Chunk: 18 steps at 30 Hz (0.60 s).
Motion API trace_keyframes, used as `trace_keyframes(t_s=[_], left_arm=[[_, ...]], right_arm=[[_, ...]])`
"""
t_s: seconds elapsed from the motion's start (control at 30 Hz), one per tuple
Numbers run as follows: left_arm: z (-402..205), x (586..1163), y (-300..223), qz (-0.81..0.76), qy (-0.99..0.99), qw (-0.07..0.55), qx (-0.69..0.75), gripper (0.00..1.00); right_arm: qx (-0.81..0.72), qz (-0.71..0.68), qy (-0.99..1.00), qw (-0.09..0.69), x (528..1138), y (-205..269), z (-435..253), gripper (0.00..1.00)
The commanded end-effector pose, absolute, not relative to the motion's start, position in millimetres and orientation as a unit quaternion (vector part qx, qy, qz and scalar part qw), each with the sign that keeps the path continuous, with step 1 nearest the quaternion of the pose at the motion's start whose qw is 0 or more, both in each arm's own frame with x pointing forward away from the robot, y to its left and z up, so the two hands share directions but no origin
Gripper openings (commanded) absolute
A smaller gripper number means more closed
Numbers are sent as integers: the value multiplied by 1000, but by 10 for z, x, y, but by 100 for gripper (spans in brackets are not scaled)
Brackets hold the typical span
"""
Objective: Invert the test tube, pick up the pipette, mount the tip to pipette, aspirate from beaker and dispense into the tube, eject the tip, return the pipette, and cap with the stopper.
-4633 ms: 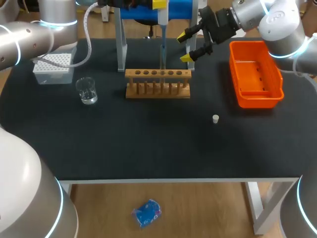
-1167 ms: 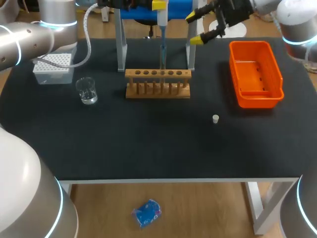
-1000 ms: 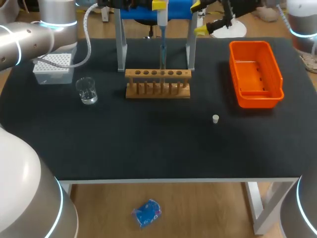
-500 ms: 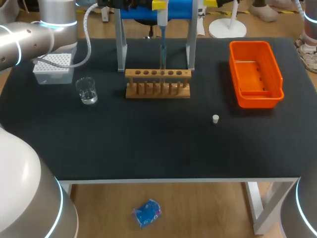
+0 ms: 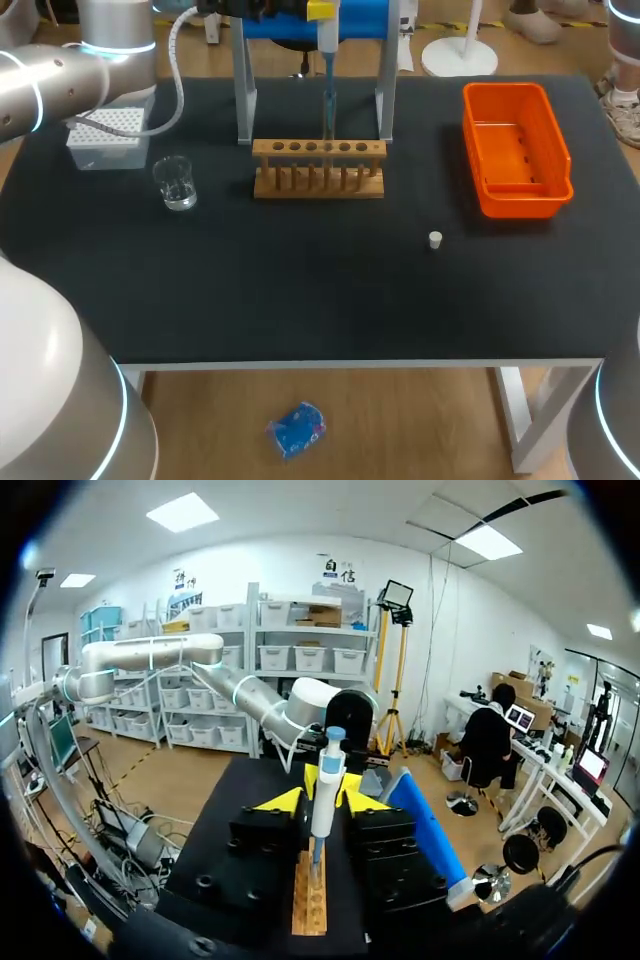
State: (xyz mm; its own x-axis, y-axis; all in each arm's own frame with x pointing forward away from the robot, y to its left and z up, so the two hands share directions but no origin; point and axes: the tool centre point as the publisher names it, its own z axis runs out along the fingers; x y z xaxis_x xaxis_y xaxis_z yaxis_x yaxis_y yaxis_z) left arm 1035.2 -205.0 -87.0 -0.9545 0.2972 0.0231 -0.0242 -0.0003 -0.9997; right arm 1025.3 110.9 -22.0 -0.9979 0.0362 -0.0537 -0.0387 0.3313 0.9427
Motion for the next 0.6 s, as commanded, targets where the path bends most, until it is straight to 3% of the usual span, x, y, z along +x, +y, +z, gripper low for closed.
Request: trace_keyframes(t_s=[0.03, 0.6], left_arm=[[-868, 10359, -2050, 700, -698, 115, -98, 0], [-868, 10359, -2050, 700, -698, 115, -98, 0]], right_arm=[[-2, 578, 816, 31, 10262, 1105, -215, 0], [-19, 542, 838, -66, 10527, 1588, -5, 0]])
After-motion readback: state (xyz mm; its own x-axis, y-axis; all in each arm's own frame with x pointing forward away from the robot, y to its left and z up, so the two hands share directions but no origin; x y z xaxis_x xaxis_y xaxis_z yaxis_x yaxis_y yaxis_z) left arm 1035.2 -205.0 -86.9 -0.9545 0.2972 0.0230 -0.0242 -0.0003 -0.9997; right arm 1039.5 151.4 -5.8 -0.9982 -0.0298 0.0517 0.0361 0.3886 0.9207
